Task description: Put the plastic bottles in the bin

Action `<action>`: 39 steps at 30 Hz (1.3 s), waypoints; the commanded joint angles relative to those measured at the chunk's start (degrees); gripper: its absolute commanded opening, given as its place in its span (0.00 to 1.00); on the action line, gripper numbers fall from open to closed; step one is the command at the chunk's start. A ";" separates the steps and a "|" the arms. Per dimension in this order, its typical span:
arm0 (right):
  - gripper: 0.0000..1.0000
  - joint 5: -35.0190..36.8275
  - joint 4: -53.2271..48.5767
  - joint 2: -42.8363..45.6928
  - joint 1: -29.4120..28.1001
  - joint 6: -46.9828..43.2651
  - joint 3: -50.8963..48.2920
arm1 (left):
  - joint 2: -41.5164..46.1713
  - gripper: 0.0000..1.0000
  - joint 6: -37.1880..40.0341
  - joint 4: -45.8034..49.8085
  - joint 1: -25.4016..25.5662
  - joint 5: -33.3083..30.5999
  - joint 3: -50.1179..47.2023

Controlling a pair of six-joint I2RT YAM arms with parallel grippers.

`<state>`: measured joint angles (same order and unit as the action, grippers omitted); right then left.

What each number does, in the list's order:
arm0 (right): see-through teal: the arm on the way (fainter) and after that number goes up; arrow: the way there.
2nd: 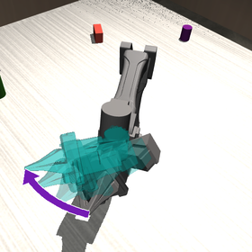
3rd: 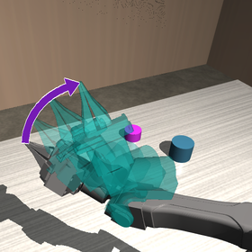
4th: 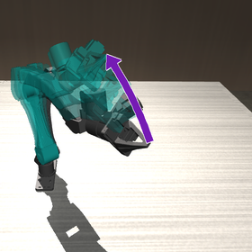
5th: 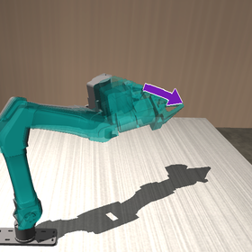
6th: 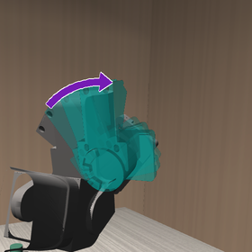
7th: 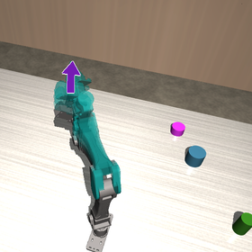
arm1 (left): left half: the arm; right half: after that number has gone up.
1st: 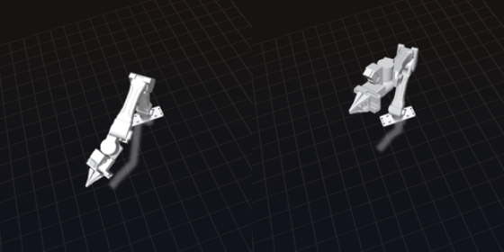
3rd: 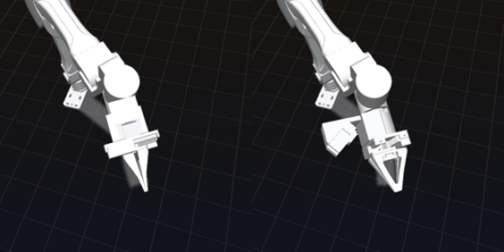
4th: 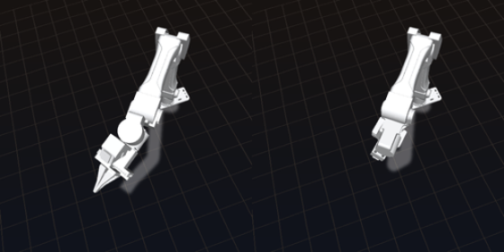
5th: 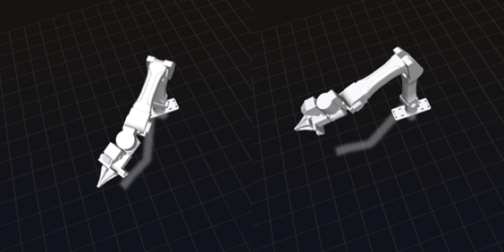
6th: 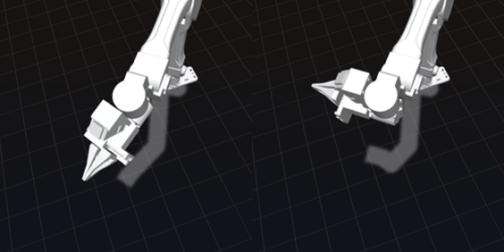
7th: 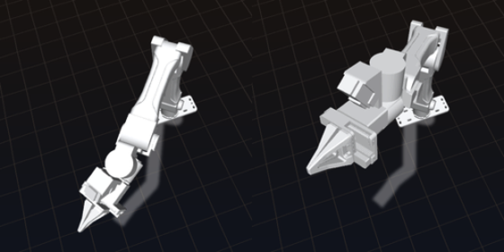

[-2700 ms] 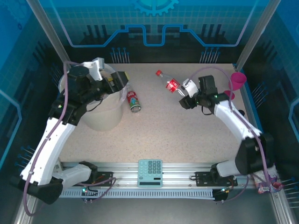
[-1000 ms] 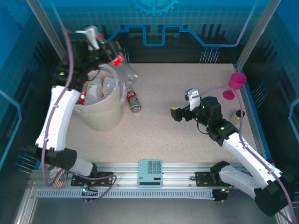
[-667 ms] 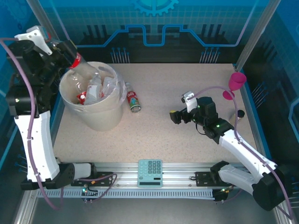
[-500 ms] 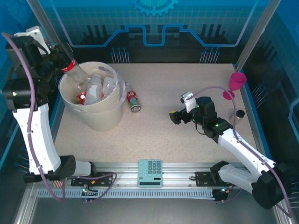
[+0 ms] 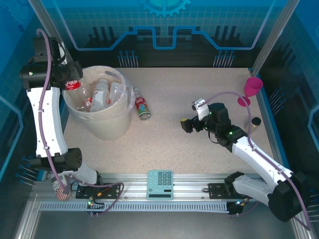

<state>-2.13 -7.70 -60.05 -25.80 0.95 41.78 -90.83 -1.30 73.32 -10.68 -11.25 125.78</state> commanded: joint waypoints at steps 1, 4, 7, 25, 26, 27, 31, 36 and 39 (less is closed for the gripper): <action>1.00 -0.77 0.50 -0.10 0.53 -0.97 -0.95 | -1.43 0.26 1.33 0.16 -0.57 2.08 -3.16; 1.00 -0.93 0.76 -0.46 0.52 -0.95 -0.94 | -1.72 0.28 0.73 -1.72 -0.57 4.37 -7.02; 1.00 -0.92 0.76 -0.76 0.49 -1.09 -0.84 | -2.41 0.39 0.25 -2.54 -0.49 5.87 -9.57; 1.00 -1.57 1.12 -2.75 -0.04 -0.60 -0.05 | -6.14 0.78 -2.60 -10.54 6.00 10.46 -20.38; 1.00 -1.56 1.11 -2.78 -0.04 -0.60 -0.03 | -6.45 0.83 -2.65 -10.56 6.26 10.37 -20.05; 1.00 -1.48 1.03 -2.77 -0.04 -0.77 0.05 | -6.75 0.90 -2.57 -10.42 6.44 10.25 -19.58; 1.00 -1.48 0.85 -3.04 -0.29 -0.86 0.37 | -6.84 0.99 -1.97 -8.88 6.55 8.38 -16.69; 1.00 -0.97 0.94 -4.20 -0.98 -0.78 0.91 | -6.66 0.99 0.01 -4.47 6.48 5.14 -8.75; 1.00 -0.33 0.70 -5.25 -1.26 0.77 1.61 | -5.93 0.99 1.30 -1.42 5.71 2.26 -2.77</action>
<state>-3.18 -7.57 -64.47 -26.39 0.64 41.39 -97.17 -1.96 67.13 -4.60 -6.46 117.45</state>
